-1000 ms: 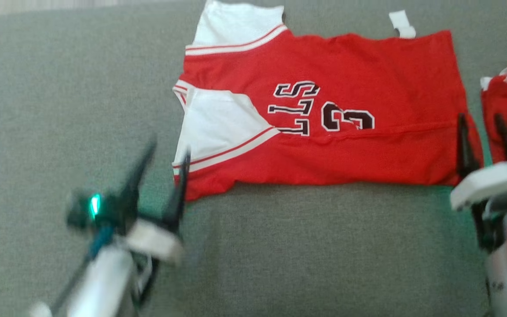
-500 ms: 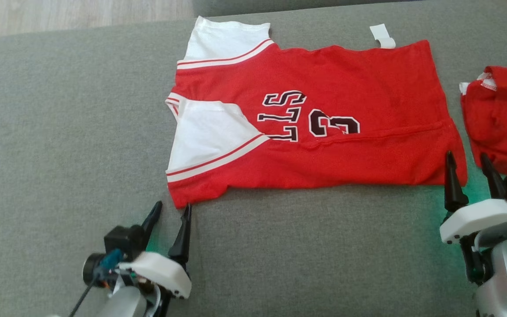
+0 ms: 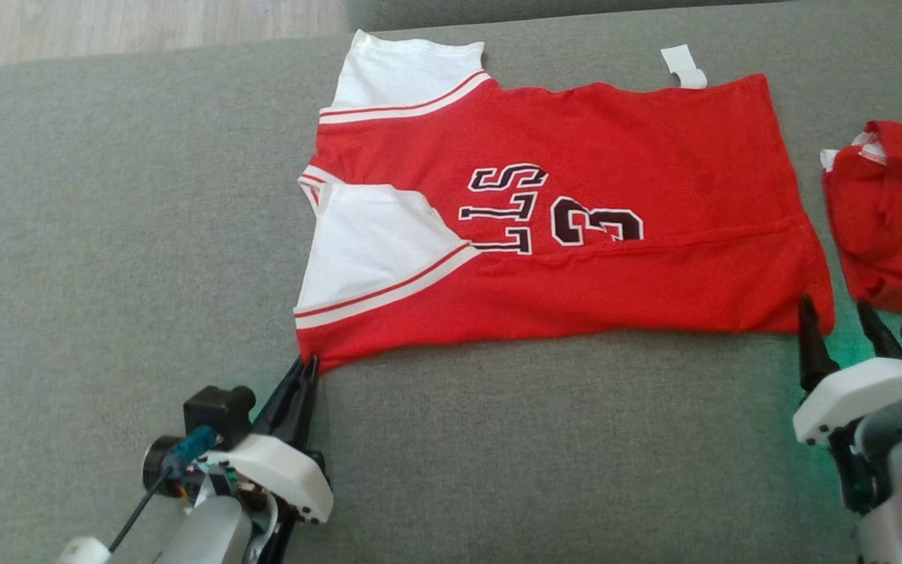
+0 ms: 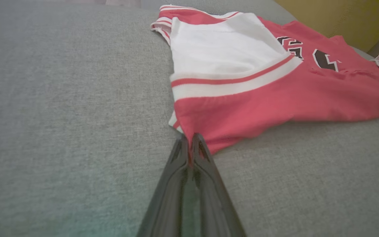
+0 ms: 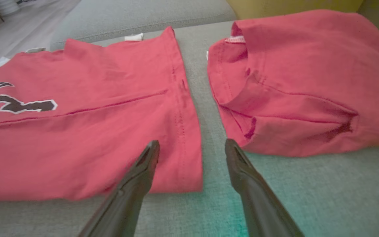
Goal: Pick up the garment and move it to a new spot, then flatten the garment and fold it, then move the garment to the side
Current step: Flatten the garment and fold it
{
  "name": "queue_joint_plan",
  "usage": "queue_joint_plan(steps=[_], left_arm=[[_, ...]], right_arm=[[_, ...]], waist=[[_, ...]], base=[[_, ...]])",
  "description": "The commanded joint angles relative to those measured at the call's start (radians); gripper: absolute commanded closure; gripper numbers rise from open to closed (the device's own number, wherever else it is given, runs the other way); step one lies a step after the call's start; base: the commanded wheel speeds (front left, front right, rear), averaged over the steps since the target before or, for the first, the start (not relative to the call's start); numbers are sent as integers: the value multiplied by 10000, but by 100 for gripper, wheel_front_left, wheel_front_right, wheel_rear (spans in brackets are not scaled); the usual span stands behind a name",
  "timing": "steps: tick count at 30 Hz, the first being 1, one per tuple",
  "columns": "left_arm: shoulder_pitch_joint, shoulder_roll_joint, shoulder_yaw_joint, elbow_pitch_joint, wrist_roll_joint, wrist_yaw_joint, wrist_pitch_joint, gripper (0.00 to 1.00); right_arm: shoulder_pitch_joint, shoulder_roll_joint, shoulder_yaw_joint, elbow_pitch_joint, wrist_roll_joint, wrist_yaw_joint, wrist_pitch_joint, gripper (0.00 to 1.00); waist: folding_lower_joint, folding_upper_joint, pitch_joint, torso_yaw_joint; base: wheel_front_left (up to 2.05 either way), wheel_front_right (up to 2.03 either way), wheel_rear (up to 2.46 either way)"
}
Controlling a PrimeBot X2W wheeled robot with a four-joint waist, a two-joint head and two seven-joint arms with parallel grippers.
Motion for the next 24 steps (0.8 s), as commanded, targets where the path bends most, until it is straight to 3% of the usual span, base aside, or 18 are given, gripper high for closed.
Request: queue_joint_plan(steps=[1,3,4,5,7,17,24], left_arm=[[-160,308,244,-280,0,-20,-88,100],[-136,366,206,-377,37,0,-96,100],[-123,392,188,-425,50,9,-90,100],[-113,412,170,-475,65,23,-91,100],[-79,460,154,-576,83,62,-101,100],[388,688,52,-1235,158,289,-105,100],[1522,844,-102,-2180,159,653,91,100]], right_arm=[[-35,-228,72,-190,5,-7,163,0],[-50,-257,18,-84,16,-7,461,0],[-62,-279,10,-53,34,-7,559,8],[-68,-299,-4,-23,70,-7,644,51],[-79,-338,36,44,174,-7,864,100],[296,-631,165,-314,455,-7,1411,100],[1478,-1087,179,-1154,821,-7,1659,100]], waist=[[0,0,0,55],[0,0,6,129],[0,0,7,160],[0,0,8,196],[0,0,-3,249],[0,0,-315,459],[0,0,-797,696]], base=[[0,0,0],[0,0,0],[0,0,0],[0,0,0],[0,0,0],[0,0,0],[0,0,0]])
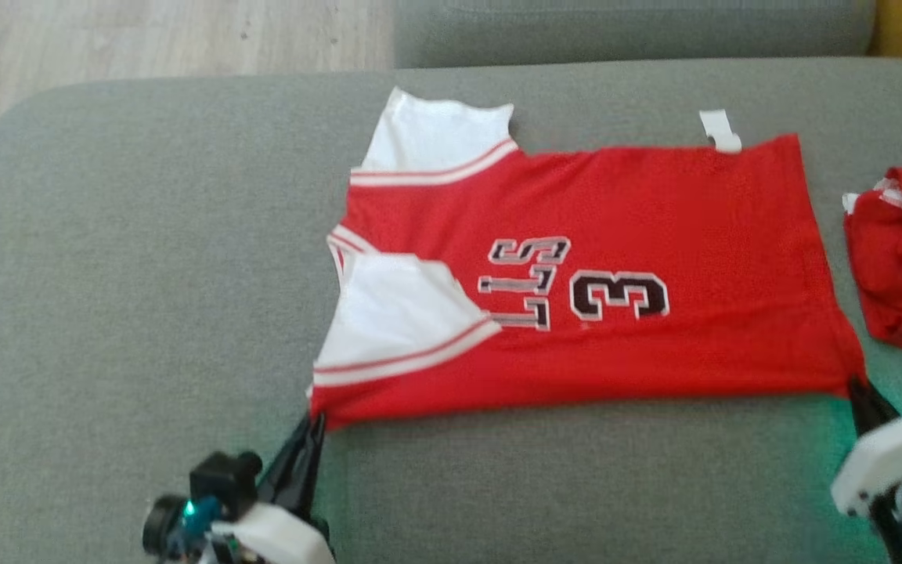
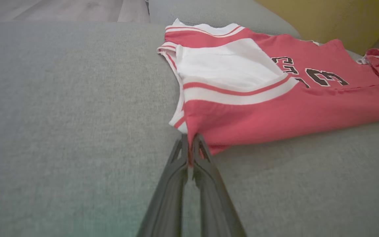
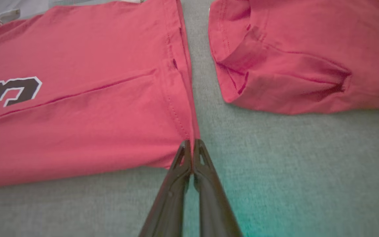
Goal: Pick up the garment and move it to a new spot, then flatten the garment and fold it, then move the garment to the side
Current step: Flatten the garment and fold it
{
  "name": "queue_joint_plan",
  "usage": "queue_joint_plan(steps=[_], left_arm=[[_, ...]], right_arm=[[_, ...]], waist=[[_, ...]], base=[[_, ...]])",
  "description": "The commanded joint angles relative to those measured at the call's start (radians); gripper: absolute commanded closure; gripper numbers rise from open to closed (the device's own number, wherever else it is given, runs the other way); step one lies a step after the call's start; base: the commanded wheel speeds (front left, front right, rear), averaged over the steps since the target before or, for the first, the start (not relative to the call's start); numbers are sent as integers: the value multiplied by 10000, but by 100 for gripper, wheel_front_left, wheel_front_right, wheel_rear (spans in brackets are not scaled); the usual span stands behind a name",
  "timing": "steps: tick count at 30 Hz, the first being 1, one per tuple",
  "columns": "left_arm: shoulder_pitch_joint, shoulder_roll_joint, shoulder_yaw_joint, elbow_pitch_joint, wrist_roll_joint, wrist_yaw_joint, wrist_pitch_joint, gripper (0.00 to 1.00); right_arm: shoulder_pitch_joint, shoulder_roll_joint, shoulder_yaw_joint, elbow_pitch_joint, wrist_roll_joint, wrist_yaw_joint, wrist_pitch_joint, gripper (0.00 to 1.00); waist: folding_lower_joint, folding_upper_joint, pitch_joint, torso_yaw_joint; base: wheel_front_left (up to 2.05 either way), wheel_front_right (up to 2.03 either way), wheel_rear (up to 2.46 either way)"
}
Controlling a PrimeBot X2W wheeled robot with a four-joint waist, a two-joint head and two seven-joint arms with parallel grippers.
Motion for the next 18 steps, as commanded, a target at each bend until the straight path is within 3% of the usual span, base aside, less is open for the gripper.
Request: queue_joint_plan(steps=[1,12,13,14,15,16,17,18], left_arm=[[143,253,307,-467,28,131,20,100],[1456,521,-22,-1909,-91,426,801,100],[1447,549,-38,-1970,-86,438,873,100],[1416,572,-53,-2023,-78,446,942,100],[1366,607,-81,-2062,-61,435,1023,70],[1308,633,-83,-2094,-67,431,1098,27],[1222,675,-73,-2154,-47,436,1142,0],[1130,724,-62,-2228,-41,417,1193,0]], right_arm=[[324,-446,136,-564,131,-9,40,100],[2313,-489,-178,-2415,444,-9,751,100],[2352,-457,-186,-2508,424,-9,793,79],[2371,-419,-197,-2605,392,-9,825,4],[2360,-371,-242,-2717,343,-9,814,0],[2346,-331,-262,-2837,274,-9,798,0],[2330,-301,-251,-2959,228,-9,780,0],[2307,-278,-244,-3074,211,-9,755,0]], waist=[[1,0,-151,127],[1,0,-221,326],[1,0,-211,321],[1,0,-201,312],[1,0,-192,296],[1,0,-181,272],[1,0,-163,240],[1,0,-141,210]], base=[[0,0,0],[0,0,0],[0,0,0],[0,0,0],[0,0,0],[0,0,0],[0,0,0],[0,0,0]])
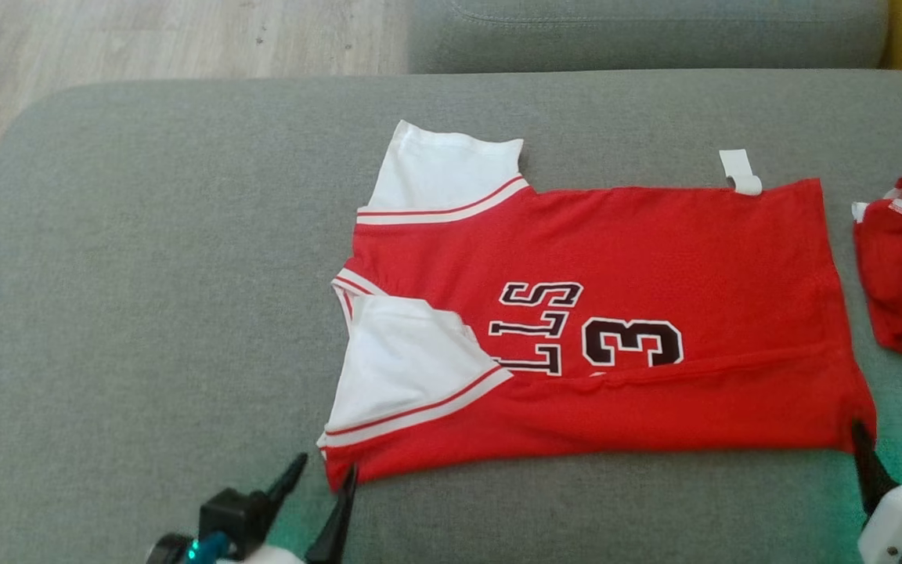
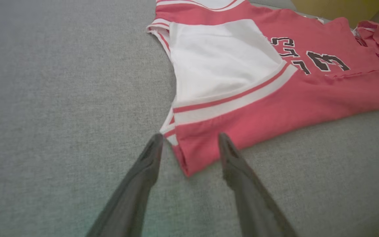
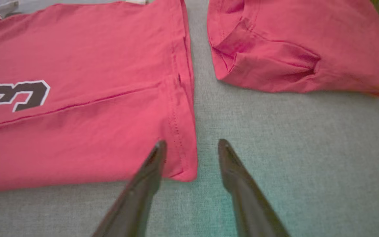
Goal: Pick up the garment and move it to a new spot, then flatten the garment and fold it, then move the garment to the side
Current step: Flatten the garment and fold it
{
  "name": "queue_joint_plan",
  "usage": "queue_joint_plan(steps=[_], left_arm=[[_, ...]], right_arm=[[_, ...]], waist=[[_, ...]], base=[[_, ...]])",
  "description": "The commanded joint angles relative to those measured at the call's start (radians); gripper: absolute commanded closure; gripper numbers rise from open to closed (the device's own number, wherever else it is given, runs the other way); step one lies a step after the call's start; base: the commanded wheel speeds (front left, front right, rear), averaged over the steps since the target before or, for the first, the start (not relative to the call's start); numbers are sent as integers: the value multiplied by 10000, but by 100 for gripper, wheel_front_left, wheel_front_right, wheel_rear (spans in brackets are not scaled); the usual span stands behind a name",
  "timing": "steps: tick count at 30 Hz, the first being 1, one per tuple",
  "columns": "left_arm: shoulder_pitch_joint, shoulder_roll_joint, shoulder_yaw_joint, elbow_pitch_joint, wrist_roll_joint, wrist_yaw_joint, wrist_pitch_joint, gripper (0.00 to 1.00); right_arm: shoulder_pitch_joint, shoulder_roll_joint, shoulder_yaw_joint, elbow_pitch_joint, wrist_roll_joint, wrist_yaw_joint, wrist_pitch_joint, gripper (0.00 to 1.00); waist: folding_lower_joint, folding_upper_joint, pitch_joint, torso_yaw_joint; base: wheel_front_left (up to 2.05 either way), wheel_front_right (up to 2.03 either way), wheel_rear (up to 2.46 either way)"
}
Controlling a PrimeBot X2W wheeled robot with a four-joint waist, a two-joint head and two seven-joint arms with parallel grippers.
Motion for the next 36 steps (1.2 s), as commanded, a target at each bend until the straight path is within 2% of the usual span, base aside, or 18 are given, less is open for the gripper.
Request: queue_joint_plan(steps=[1,5,12,13,17,23,29,31,36], left_arm=[[-638,282,338,-471,9,58,47,0],[-1616,687,428,-1069,301,-115,238,0],[-5030,1173,480,-1178,342,-929,1567,0],[-5030,1173,480,-1178,342,-929,1567,0],[-7218,1335,348,-391,-195,-1226,2485,0],[-9709,1638,-297,1474,-1280,-1310,3894,0],[-11211,2209,-1141,3050,-2499,-1314,4957,0],[-11793,2456,-1412,3683,-2728,-1315,5109,0],[-12450,2627,-1597,4547,-3085,-1316,5150,0]], right_arm=[[-145,-200,100,-535,-72,-7,-107,0],[-307,-160,40,-981,-164,-7,-247,0],[-903,-94,358,-1632,-463,-7,-277,0],[-903,-94,358,-1632,-463,-7,-277,0],[-1440,-27,702,-1869,-565,-7,-287,0],[-2178,125,1347,-2215,-558,-7,-518,0],[-2622,251,1827,-2590,-511,-7,-650,0],[-2715,275,1883,-2649,-516,-7,-707,0],[-2805,356,1952,-2550,-528,-7,-846,0]], waist=[[0,0,69,-77],[0,0,373,-163],[0,0,1420,-446],[0,0,1420,-446],[0,0,2078,-823],[0,0,2835,-1519],[0,0,3549,-2209],[0,0,3853,-2452],[0,0,4194,-2781]], base=[[0,0,0],[0,0,0],[0,0,0],[0,0,0],[0,0,0],[0,0,0],[0,0,0],[0,0,0],[0,0,0]])
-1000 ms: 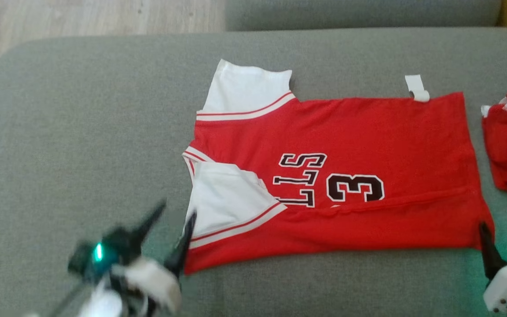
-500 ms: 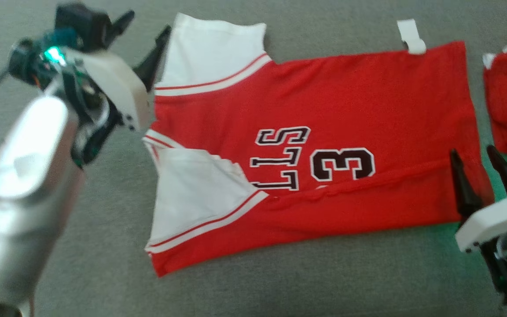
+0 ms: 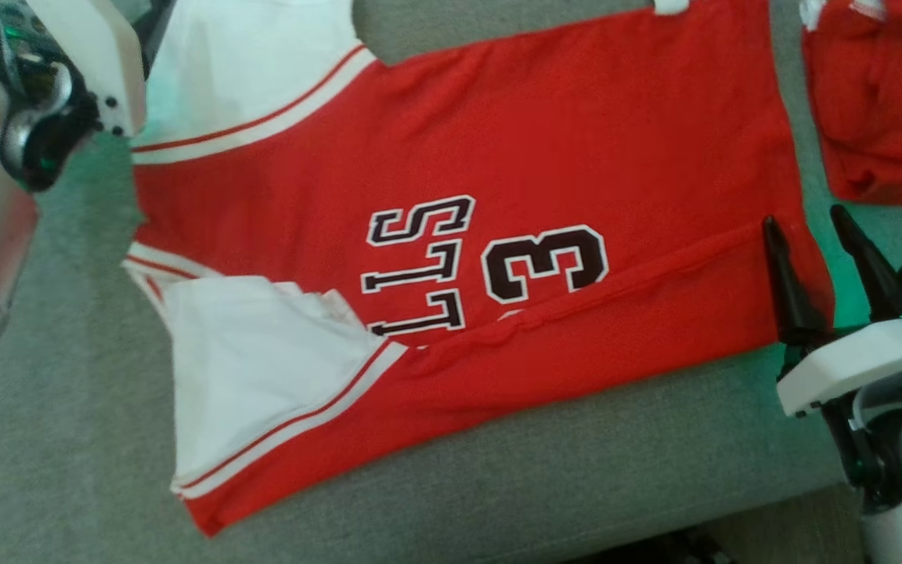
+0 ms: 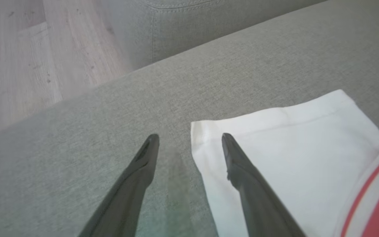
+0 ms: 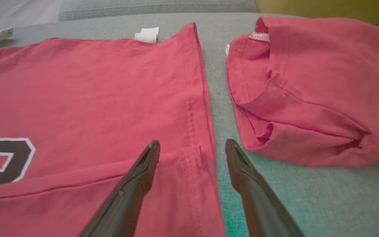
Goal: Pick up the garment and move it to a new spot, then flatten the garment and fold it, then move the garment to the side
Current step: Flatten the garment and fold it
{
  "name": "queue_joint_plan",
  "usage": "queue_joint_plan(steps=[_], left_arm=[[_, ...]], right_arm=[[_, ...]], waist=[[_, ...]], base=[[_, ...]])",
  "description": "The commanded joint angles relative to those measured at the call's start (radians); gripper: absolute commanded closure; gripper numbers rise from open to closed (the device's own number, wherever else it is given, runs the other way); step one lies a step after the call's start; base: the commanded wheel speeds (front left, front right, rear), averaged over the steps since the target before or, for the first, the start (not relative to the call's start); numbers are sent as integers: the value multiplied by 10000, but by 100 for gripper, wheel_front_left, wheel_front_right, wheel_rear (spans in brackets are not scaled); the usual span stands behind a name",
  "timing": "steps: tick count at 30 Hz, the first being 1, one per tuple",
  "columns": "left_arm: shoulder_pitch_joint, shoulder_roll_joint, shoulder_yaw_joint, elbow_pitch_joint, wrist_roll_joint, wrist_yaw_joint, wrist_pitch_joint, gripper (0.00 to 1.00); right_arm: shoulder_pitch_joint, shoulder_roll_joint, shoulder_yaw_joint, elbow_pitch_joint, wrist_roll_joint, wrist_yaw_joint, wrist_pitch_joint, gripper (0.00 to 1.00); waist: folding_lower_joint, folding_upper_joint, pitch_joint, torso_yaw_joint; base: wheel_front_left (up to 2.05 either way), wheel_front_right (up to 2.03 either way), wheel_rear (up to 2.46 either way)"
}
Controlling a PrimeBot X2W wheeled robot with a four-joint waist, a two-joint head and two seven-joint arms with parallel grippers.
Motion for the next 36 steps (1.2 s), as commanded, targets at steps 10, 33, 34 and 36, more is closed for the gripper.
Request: queue_joint_plan(steps=[10,33,34,36], left_arm=[[-1034,626,-185,660,-349,16,196,0],[-1299,624,-859,783,-928,16,-260,100],[-1317,585,-926,749,-934,16,-324,100],[-1374,519,-1067,670,-943,16,-431,100]], right_arm=[[-360,30,278,25,-50,-9,-336,0],[-1752,-188,465,342,284,-9,284,0],[-2057,-336,664,506,409,-9,457,0],[-2698,-577,1022,921,829,-9,870,0]], waist=[[-1,1,444,-495],[-1,1,101,-259],[-1,1,68,-211],[-1,1,36,-108]], base=[[0,0,0],[0,0,0],[0,0,0],[0,0,0]])
